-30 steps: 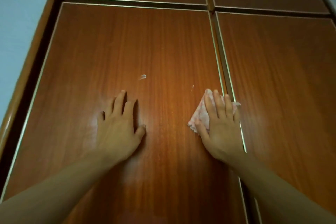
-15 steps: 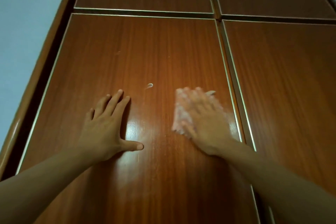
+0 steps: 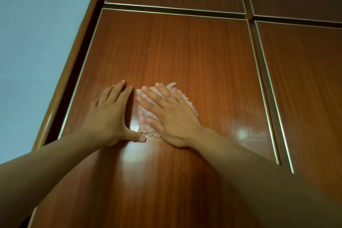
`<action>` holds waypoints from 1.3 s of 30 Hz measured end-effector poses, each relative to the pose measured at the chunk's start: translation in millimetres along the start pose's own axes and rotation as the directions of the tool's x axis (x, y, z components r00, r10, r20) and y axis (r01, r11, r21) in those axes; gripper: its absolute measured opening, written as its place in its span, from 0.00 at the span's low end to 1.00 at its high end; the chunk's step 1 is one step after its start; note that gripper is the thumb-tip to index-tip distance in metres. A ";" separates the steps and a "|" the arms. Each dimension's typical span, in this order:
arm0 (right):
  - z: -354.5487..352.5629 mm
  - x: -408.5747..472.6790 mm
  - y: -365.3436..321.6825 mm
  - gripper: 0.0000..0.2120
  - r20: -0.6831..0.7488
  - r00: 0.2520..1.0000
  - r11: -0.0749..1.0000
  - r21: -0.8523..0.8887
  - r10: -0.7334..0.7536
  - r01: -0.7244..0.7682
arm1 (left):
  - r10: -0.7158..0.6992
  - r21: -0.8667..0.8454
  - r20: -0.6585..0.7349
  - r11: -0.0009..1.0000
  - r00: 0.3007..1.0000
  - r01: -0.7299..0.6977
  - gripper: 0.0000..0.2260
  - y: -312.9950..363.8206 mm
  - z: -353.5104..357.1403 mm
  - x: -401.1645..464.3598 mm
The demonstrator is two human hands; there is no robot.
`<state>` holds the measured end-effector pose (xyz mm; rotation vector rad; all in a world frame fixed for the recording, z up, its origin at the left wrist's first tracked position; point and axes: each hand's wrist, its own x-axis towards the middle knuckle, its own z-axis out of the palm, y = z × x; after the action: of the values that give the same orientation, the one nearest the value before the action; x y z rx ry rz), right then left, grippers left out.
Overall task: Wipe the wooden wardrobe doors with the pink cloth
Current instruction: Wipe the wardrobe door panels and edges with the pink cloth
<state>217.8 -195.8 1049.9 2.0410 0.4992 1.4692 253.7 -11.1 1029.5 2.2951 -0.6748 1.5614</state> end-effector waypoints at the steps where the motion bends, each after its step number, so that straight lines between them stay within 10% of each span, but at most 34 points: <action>1: -1.1 -1.3 12.6 0.28 -0.001 1.000 1.000 -0.011 0.017 -0.017 | 0.010 0.019 0.009 1.000 1.000 -0.010 0.62 -2.9 -1.8 0.2; 7: -8.1 7.0 75.4 0.29 -0.122 0.723 0.731 0.047 0.680 -0.681 | -0.005 0.075 0.041 0.997 0.999 0.002 0.62 -33.9 -7.9 -12.0; 15: 20.7 -2.8 -67.0 0.29 -0.033 0.999 1.000 -0.004 0.031 -0.031 | -0.008 0.056 0.054 0.998 0.999 0.004 0.60 -36.9 -2.9 -30.0; 18: 17.4 -45.4 -19.8 0.30 -0.040 0.976 0.977 0.011 0.213 -0.213 | -0.027 0.057 0.097 0.998 0.995 0.022 0.61 -31.1 -2.3 -33.7; 25: 5.8 -112.7 35.4 0.32 -0.102 0.441 0.452 0.139 0.892 -0.881 | 0.002 0.007 0.105 1.000 0.994 -0.003 0.56 -2.0 5.8 -46.1; 31: 28.8 -104.8 -78.4 0.32 -0.031 0.950 0.948 0.086 0.310 -0.306 | 0.059 0.045 0.140 0.997 0.988 -0.066 0.57 23.9 14.3 -65.4; 33: 26.6 -129.2 -58.4 0.31 0.009 0.981 0.981 0.006 0.194 -0.194 | 0.054 0.046 0.145 0.997 0.988 -0.061 0.58 30.9 15.0 -69.7; 39: 21.6 -218.7 26.2 0.30 -0.013 0.852 0.852 0.003 0.524 -0.524 | 0.034 0.007 0.160 0.999 0.987 -0.036 0.58 32.4 9.9 -68.4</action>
<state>166.0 -351.6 901.5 2.2788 -0.0766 1.7819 223.6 -28.4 961.5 2.4475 -0.7518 1.4090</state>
